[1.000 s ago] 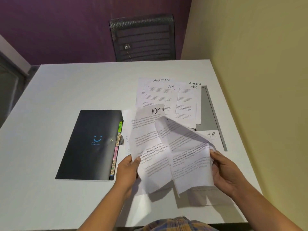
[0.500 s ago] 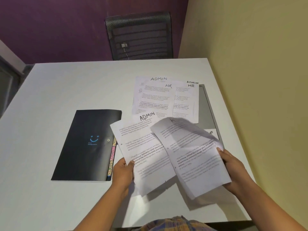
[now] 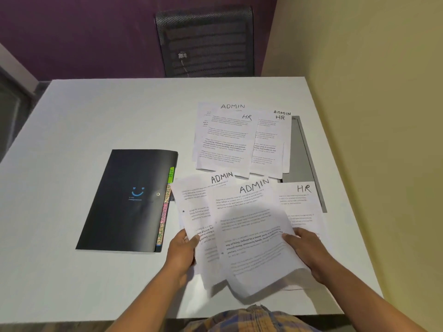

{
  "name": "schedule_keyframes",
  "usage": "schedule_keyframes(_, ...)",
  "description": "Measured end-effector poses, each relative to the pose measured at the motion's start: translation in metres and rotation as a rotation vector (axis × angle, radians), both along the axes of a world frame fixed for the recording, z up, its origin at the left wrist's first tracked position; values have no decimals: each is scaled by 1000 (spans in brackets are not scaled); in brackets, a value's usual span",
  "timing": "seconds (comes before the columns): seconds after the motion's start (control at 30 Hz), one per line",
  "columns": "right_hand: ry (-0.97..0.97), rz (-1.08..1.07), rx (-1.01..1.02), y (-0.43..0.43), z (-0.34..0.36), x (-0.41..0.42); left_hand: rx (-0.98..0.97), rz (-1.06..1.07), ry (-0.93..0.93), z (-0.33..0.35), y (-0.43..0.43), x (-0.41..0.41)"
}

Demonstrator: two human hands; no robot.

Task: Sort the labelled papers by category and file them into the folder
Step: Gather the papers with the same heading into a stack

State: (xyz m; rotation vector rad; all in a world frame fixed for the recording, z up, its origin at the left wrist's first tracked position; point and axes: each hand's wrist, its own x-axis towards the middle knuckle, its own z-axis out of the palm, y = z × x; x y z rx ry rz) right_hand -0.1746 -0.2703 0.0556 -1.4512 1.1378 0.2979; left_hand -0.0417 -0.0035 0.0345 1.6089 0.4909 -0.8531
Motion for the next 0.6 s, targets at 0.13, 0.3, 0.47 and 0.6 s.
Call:
schedule_keyframes(0.13, 25, 36, -71, -3, -3, 3, 199, -51, -93, -6, 3, -2)
schedule_keyframes(0.3, -117, -163, 230, -2, 8, 10, 210, -85, -131, -1, 1, -1)
schedule_keyframes(0.47, -83, 15, 148, 9, 3, 13, -40, -14, -67, 18, -6, -3)
schedule_keyframes(0.6, -111, 39, 65, 12, -7, 15, -259, -41, -10, 30, -9, -5)
